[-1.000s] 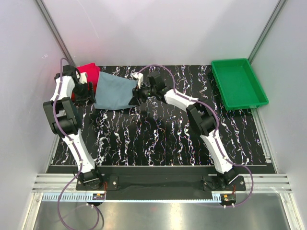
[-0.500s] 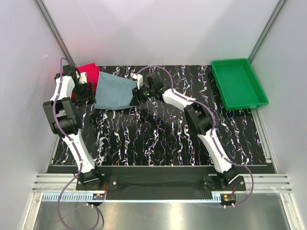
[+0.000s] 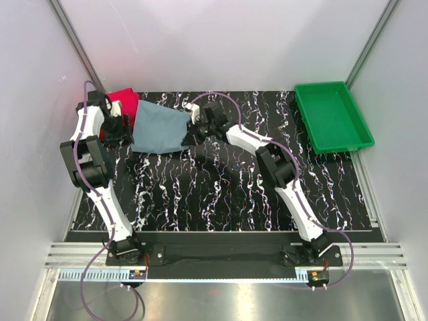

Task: Fold and stack the t-shirts
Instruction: Fold the tshirt

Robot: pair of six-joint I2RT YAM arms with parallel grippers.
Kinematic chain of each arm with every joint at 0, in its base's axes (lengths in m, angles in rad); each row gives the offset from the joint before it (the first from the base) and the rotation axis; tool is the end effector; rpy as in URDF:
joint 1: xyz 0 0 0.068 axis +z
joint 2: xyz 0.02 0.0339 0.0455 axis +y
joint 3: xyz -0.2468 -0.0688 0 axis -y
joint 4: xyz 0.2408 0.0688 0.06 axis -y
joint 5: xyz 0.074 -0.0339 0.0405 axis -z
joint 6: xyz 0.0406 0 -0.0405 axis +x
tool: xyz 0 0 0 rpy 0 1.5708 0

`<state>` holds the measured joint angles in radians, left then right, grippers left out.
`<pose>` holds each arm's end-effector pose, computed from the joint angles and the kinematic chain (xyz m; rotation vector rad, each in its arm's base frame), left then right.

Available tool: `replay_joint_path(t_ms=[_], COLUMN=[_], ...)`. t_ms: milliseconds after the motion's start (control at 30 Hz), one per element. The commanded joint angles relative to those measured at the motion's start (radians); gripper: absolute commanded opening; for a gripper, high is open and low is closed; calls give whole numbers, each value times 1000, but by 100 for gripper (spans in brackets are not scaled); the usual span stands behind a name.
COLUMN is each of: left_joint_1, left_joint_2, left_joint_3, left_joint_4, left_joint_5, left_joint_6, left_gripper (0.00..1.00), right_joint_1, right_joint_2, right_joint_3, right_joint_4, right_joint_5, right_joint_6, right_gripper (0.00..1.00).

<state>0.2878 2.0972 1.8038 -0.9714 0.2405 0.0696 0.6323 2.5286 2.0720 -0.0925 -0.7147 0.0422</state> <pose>0.4113 0.1117 0.2065 -0.2519 2.7770 -0.2551 0.4310 0.3487 0.1485 -1.0489 1.9138 1.1488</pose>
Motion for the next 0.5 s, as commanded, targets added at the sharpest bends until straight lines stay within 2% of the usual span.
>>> replay_joint_path(t_ms=[0, 167, 300, 467], left_joint_1=[5, 5, 5, -1], left_joint_2=[-40, -48, -34, -23], left_joint_3=[2, -11, 8, 35], left_joint_4=[23, 20, 14, 13], left_joint_5=[22, 29, 29, 42], left_joint_6=[-8, -16, -24, -31], left_gripper=[66, 66, 66, 66], right_joint_1=[6, -38, -98, -157], right_joint_2=[1, -79, -175, -309], right_joint_3=[24, -52, -202, -322], right_joint_4=[11, -59, -81, -179], right_joint_5=[-29, -89, -121, -172], right_joint_6=[35, 93, 146, 130], right_gripper=[2, 0, 0, 0])
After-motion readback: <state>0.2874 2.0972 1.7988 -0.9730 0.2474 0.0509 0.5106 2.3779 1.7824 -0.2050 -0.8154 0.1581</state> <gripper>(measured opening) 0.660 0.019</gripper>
